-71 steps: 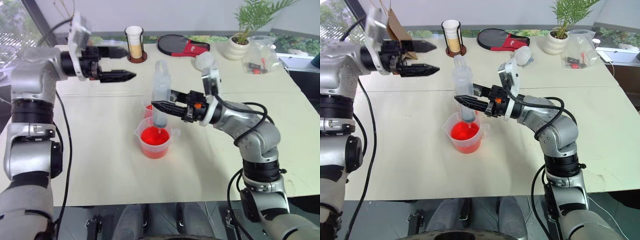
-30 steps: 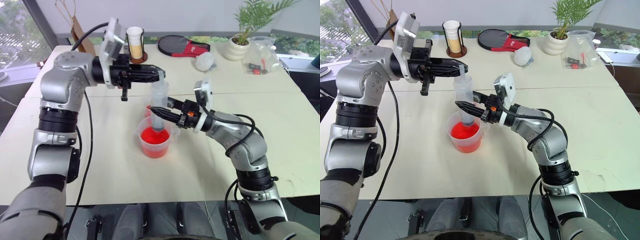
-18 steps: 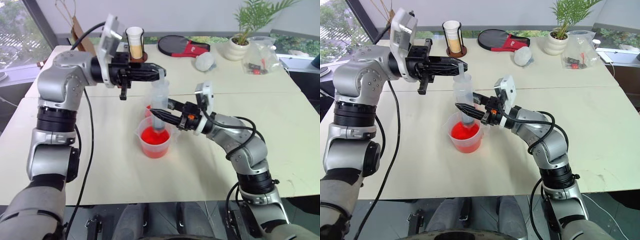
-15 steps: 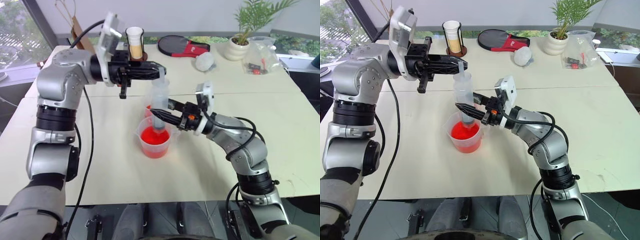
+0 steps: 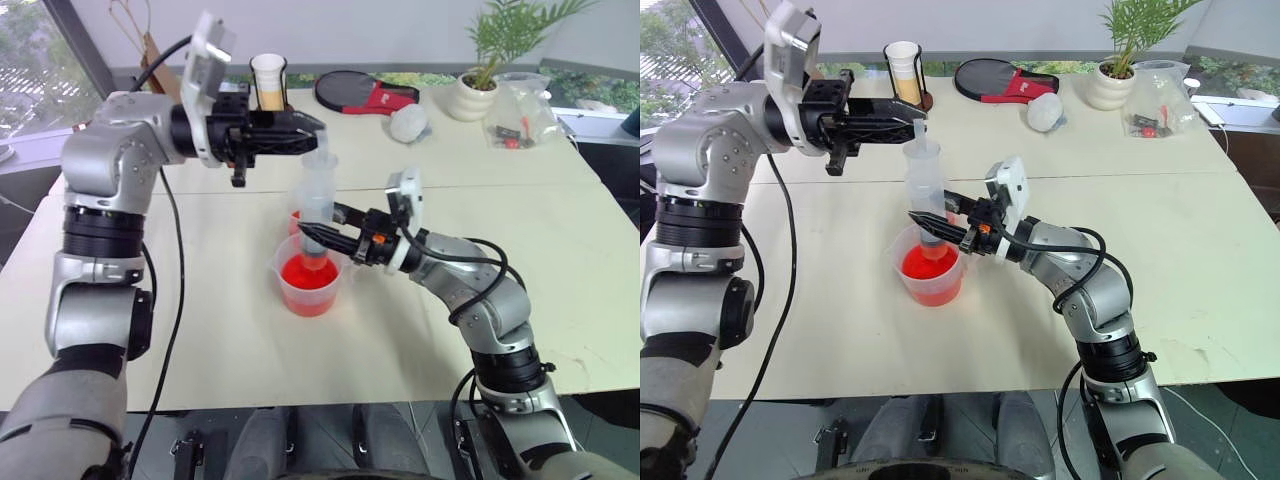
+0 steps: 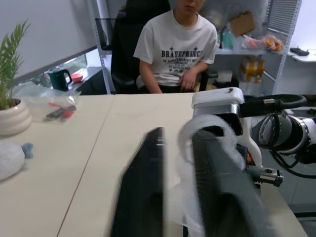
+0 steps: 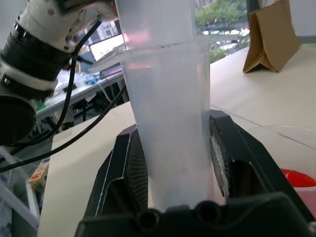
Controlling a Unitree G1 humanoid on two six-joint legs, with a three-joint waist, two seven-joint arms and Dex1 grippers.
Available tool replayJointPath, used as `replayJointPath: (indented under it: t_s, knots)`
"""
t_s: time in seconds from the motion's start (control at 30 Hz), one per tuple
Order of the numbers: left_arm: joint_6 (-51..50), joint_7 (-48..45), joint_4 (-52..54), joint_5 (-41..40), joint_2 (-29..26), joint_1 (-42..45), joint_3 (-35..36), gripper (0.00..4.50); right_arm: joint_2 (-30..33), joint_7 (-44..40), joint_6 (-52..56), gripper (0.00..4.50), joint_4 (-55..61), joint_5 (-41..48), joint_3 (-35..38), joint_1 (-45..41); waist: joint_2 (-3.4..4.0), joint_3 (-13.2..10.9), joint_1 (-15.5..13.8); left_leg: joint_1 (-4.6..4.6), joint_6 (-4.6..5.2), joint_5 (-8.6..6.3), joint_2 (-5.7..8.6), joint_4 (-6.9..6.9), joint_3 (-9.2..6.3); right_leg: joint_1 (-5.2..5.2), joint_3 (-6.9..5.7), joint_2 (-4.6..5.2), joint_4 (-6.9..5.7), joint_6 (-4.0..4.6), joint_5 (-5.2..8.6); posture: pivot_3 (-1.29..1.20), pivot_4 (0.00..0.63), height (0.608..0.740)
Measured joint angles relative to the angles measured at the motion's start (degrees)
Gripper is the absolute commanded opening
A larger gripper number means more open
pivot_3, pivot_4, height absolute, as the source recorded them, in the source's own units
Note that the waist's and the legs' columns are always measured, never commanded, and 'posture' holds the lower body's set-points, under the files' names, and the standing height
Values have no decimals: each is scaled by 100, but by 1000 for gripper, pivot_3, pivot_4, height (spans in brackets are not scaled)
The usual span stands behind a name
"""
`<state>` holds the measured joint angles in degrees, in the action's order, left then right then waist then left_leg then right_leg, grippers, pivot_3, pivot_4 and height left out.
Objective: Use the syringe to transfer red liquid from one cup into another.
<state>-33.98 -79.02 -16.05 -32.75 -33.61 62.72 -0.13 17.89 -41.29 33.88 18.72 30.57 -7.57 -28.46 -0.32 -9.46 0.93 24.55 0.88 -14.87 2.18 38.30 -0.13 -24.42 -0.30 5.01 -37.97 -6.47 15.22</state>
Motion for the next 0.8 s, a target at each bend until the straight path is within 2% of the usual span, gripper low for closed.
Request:
replayJointPath:
  t_s: [0.03,0.27,0.37,0.5,0.67,0.8]
  knots:
    - [-14,30,0,-15,-20,-1,61,2418,3,37,79,1384,59,28,15,-55,0,0,-1,-1,0,0,-1,0,0,0,0,0,0,0,0,0,150,740]
    - [-230,-15,265,-202,-420,-344,306,2418,-17,508,958,1384,587,638,182,-171,0,0,-7,-4,0,0,-1,0,-1,2,2,1,0,0,0,0,150,740]
    - [-524,-77,258,-298,-648,-910,372,2418,-43,758,1186,1384,823,926,399,-124,0,0,-1,-9,0,0,-1,-2,0,3,2,1,-1,1,0,0,150,740]
    - [-807,76,259,-402,-649,-1542,395,2418,-53,1041,1296,1384,890,1175,658,-130,-4,-2,-29,-8,1,0,0,0,-2,9,2,3,0,1,0,0,150,740]
    - [-401,655,-158,-241,-616,-1401,643,2418,22,1233,1474,1384,773,1511,972,-473,-6,-3,-20,-9,1,0,0,-1,-4,8,2,2,1,1,0,0,150,740]
    - [19,860,-538,-24,-602,-1215,669,2418,265,1240,1583,1384,206,1760,1399,-1274,-6,-3,-20,-10,0,1,1,-1,-2,8,2,3,1,1,0,0,150,740]
